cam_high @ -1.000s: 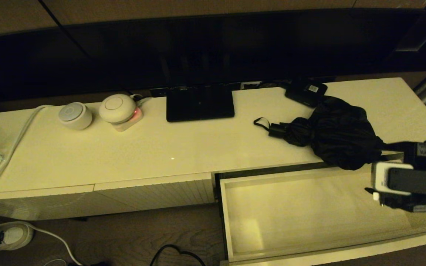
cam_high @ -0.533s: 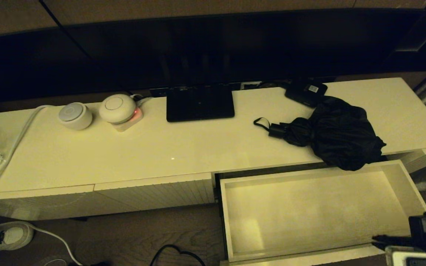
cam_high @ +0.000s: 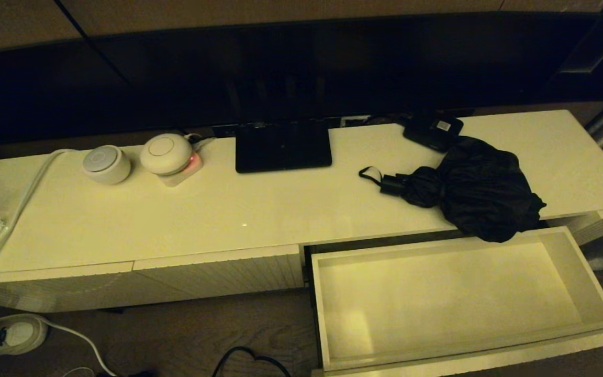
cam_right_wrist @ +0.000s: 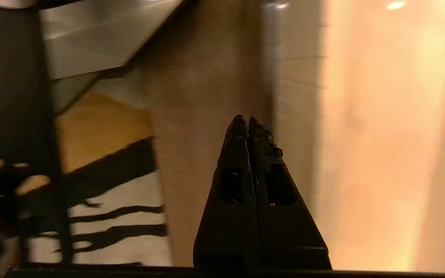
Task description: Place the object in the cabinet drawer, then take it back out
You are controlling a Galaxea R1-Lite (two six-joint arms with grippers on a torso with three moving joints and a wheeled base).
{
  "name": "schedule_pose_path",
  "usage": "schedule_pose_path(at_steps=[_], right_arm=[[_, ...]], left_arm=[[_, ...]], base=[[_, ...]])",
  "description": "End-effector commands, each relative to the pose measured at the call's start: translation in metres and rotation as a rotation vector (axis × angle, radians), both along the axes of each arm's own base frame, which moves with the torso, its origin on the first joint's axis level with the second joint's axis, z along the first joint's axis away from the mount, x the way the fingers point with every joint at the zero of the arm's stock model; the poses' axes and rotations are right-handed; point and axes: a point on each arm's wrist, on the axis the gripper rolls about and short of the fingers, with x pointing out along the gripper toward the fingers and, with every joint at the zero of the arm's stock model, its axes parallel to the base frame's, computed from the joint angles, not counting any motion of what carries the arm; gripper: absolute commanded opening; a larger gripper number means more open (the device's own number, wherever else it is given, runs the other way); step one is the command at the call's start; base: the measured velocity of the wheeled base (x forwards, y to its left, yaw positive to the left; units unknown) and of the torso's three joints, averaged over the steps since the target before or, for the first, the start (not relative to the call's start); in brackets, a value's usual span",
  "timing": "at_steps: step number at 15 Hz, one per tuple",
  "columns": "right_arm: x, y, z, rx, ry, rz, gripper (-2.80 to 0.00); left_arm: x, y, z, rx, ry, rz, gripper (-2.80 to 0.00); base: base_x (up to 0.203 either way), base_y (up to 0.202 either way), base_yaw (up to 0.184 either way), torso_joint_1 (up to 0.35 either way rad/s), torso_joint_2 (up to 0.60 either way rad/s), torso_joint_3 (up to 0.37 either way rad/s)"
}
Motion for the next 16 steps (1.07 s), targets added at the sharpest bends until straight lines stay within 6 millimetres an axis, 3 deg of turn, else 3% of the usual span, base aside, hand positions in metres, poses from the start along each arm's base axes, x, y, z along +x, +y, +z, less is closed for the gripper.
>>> schedule_pose_path(at_steps=[1,7,12,16], right_arm=[[0.001,0.000,-0.013,-0.023,0.080,0.007,-2.80],[0.024,0.000,-0.034,-0.065,0.247,-0.051,-2.80],[0.061,0.005,-0.053,-0.100,0.246,-0.085,-2.80],[0.093,0.010,-0.038,-0.117,0.092,-0.124,-2.80]], left_arm=[[0.000,0.000,-0.001,0.000,0.003,0.001,-2.80],[0.000,0.000,-0.001,0.000,0.003,0.001,-2.80],[0.000,0.000,-0.001,0.000,0.003,0.001,-2.80],[0.000,0.000,-0.001,0.000,0.003,0.001,-2.80]], base=[[0.000,0.000,0.000,0.000,0.00,0.000],[0.000,0.000,0.000,0.000,0.00,0.000],[0.000,0.000,0.000,0.000,0.00,0.000],[0.000,0.000,0.000,0.000,0.00,0.000]])
